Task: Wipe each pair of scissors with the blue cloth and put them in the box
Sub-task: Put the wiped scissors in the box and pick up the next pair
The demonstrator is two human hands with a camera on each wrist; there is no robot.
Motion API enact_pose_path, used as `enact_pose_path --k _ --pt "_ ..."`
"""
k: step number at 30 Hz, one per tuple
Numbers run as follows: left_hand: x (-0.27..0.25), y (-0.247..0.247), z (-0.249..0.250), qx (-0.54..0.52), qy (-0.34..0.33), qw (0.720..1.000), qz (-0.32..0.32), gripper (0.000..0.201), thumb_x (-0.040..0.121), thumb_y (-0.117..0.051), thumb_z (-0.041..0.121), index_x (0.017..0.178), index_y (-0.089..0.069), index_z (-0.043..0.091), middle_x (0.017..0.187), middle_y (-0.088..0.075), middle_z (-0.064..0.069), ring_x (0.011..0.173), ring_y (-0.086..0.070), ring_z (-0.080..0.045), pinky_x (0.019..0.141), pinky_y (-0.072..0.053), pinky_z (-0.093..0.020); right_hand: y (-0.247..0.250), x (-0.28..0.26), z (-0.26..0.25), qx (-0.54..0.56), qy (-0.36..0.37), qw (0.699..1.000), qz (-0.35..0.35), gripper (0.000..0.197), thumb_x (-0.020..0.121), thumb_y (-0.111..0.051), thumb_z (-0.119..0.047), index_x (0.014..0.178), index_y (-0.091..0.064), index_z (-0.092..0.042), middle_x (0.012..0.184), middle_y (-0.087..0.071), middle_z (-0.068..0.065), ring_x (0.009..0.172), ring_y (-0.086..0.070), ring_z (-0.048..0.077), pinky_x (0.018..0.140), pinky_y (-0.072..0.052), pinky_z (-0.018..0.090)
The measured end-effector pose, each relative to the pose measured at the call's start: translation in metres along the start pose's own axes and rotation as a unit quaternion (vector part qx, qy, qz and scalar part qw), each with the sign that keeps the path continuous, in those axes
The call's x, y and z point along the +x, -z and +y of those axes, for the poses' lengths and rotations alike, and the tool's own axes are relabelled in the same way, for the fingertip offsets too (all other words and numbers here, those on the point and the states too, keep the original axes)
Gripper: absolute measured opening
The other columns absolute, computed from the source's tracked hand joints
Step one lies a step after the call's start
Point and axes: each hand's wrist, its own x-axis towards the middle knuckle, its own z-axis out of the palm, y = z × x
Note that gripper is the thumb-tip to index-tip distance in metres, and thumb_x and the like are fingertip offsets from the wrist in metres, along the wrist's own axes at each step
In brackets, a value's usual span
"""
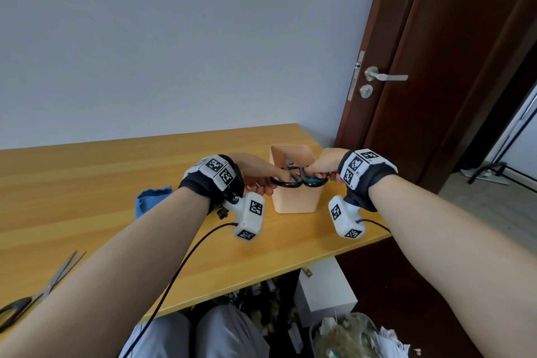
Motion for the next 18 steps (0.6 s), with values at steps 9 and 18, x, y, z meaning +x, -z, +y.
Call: enact_pose_path --k 9,18 --pt "0.006 -0.001 -0.004 -0.093 0.006 0.994 0.060 0.045 0.094 -0.061 0.055 0.080 -0.053 0.013 0.065 -0.054 0.001 0.050 -0.045 -0.011 0.041 -0.038 -0.017 -0.003 -0.003 0.001 0.119 -0.024 0.992 0.039 0.034 0.100 -0.055 -0.027 0.073 -0.048 -0.008 0.066 -0.048 0.005 0.020 -0.039 0.005 0.027 -0.028 0.013" --pt "-0.009 0.004 -0.013 -0.144 -0.041 0.982 0.115 0.042 0.097 -0.059 0.050 0.101 -0.061 0.009 0.073 -0.061 -0.002 0.057 -0.052 -0.012 0.047 -0.045 -0.020 0.000 -0.006 -0.014 -0.025 -0.015 0.973 0.227 0.034 0.095 -0.056 -0.037 0.110 -0.057 -0.007 0.126 -0.056 0.014 0.101 -0.059 0.029 0.077 -0.039 0.033"
